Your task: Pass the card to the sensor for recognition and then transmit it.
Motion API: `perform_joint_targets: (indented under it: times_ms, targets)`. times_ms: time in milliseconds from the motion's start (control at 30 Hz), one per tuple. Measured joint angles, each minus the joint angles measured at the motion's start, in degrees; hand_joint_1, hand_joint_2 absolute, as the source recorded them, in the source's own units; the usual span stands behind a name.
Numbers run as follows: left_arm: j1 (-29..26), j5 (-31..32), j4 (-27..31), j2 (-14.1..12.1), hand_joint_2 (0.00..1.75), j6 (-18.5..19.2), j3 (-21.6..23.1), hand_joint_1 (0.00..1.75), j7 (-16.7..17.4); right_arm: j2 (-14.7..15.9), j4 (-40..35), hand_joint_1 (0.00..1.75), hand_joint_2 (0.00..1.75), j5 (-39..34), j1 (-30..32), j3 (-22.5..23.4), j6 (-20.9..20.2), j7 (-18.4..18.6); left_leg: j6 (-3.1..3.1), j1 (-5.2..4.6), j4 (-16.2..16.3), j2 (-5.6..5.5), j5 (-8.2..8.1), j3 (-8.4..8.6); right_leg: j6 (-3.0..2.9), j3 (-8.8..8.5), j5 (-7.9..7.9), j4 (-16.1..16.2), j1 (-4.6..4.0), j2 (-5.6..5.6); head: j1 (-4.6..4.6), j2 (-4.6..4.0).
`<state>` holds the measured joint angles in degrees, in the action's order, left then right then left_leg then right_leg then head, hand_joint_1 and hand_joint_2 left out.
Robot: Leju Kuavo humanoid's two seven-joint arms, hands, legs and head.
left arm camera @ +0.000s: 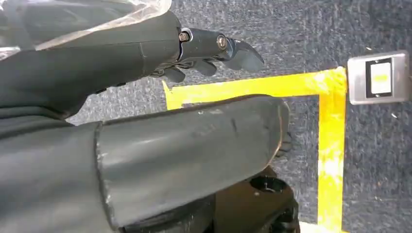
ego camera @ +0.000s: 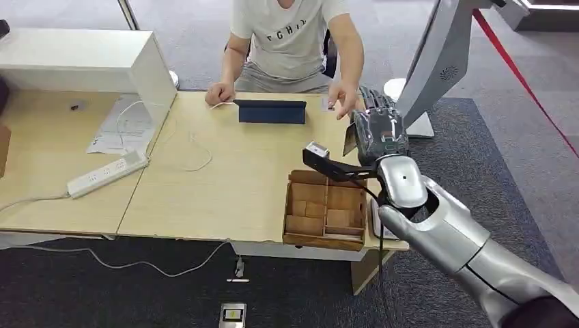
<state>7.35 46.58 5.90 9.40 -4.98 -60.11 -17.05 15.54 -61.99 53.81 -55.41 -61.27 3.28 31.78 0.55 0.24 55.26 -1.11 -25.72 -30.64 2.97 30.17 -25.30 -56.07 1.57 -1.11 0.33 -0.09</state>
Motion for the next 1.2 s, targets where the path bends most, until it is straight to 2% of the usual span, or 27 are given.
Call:
perform_joint_targets:
  times_ms: [233,600,633,667,700,833,1067,1200]
  targets:
    - [0.0,0.4,0.0,0.2,0.00,-0.6,-1.7,0.00,0.0,-1.5,6.4,1.75,1.75,-0.3,-0.6,-0.6,0.0,0.4,0.00,0.00,0.0,-0.01,0.00,0.00,0.00,0.01,-0.01,0.0,0.00,0.00,0.00,0.00]
    - [0.0,1.3,-0.3,0.5,0.00,-0.9,-3.7,0.00,0.4,-2.1,11.3,1.75,1.75,-0.9,-0.6,-1.3,1.0,0.5,0.00,0.00,0.0,0.01,0.00,0.02,0.00,0.02,0.00,0.0,0.00,0.00,0.00,0.00]
    - [0.0,1.4,-0.3,0.5,0.00,-1.0,-3.9,0.00,0.5,-2.1,11.5,0.00,1.75,-1.1,-0.5,-1.3,1.2,0.6,0.00,0.00,0.0,0.01,0.00,0.02,0.00,0.02,0.00,0.0,0.00,0.00,0.00,0.00]
    - [0.0,1.5,-0.3,0.5,0.00,-1.0,-4.1,0.00,0.6,-2.1,11.7,0.00,1.75,-1.2,-0.5,-1.3,1.6,0.9,0.00,0.00,0.0,0.01,0.00,0.02,0.00,0.02,0.00,0.0,0.00,0.00,0.00,0.00]
    - [0.0,1.8,-0.4,0.5,0.00,-1.2,-4.2,0.00,0.6,-2.0,11.8,0.00,0.00,-1.2,-0.4,-1.3,1.8,1.1,0.00,0.00,0.0,0.01,0.00,0.02,0.00,0.03,0.00,0.0,0.00,0.00,0.00,0.00]
    - [0.1,2.6,-0.5,0.5,0.00,-1.3,-5.0,0.00,0.6,-1.6,12.1,0.00,0.00,-0.3,-0.2,-1.2,3.6,1.3,0.00,0.00,0.0,0.03,0.00,0.02,0.00,0.03,0.00,0.0,0.00,-0.01,0.00,0.00]
    - [0.1,4.5,-0.7,0.5,0.00,-1.9,-6.9,0.00,1.2,0.3,11.5,0.00,0.00,0.4,-0.2,-1.0,0.7,2.9,0.00,0.00,0.0,0.04,0.00,0.06,0.00,0.02,0.01,0.0,0.00,-0.01,0.00,0.00]
    - [0.1,4.9,-0.9,0.5,0.00,-2.4,-8.0,0.00,1.9,3.2,9.5,0.00,0.00,0.1,-0.2,-0.3,-0.5,5.3,0.00,-0.01,0.1,0.02,0.00,0.06,0.01,0.02,0.02,0.0,0.01,-0.01,0.00,0.00]
